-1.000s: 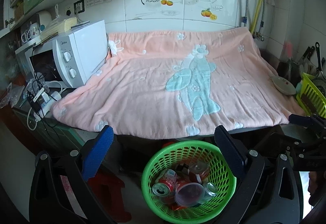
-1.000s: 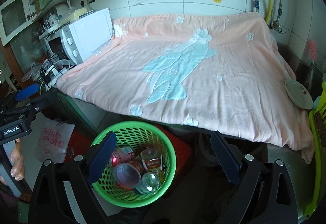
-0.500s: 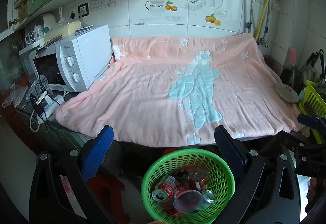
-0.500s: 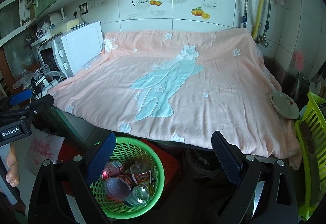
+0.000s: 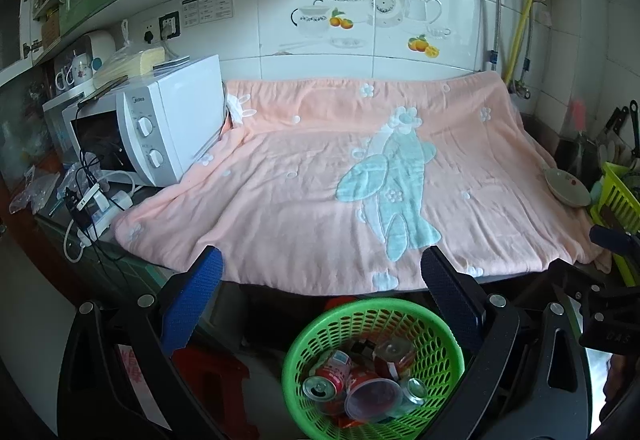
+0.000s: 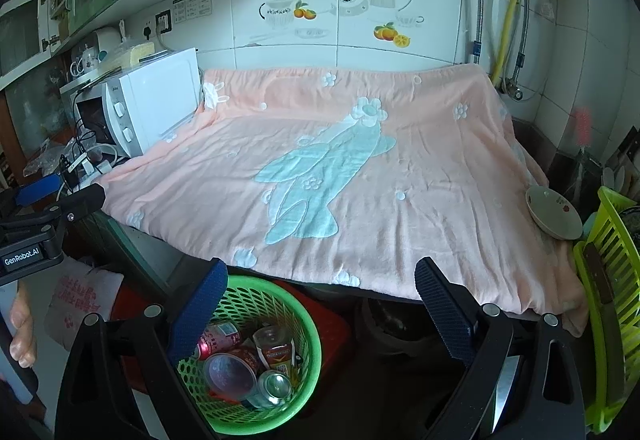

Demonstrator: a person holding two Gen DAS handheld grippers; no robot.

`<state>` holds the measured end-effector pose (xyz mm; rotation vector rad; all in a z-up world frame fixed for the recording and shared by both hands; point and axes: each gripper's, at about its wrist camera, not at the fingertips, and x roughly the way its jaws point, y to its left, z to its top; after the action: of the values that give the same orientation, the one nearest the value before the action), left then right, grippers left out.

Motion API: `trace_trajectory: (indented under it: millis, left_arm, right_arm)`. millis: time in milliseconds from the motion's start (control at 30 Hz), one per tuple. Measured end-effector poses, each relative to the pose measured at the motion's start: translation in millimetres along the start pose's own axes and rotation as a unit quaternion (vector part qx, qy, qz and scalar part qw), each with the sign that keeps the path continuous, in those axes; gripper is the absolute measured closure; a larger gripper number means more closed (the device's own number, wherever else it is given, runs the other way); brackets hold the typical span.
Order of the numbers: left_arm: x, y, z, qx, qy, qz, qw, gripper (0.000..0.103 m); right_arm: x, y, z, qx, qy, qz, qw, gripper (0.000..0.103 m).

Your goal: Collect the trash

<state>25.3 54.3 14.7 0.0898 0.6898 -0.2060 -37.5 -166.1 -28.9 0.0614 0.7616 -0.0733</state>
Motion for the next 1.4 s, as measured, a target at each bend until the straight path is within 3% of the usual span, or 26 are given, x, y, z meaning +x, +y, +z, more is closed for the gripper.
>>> trace_trajectory:
  millis: [1400]
  left_arm:
    - [7.8, -11.5, 2.7, -0.006, 0.004, -0.003, 1.0, 0.005]
  right_arm:
    - [3.3, -9.0, 3.4, 0.006, 0.002, 0.001, 1.0, 0.011]
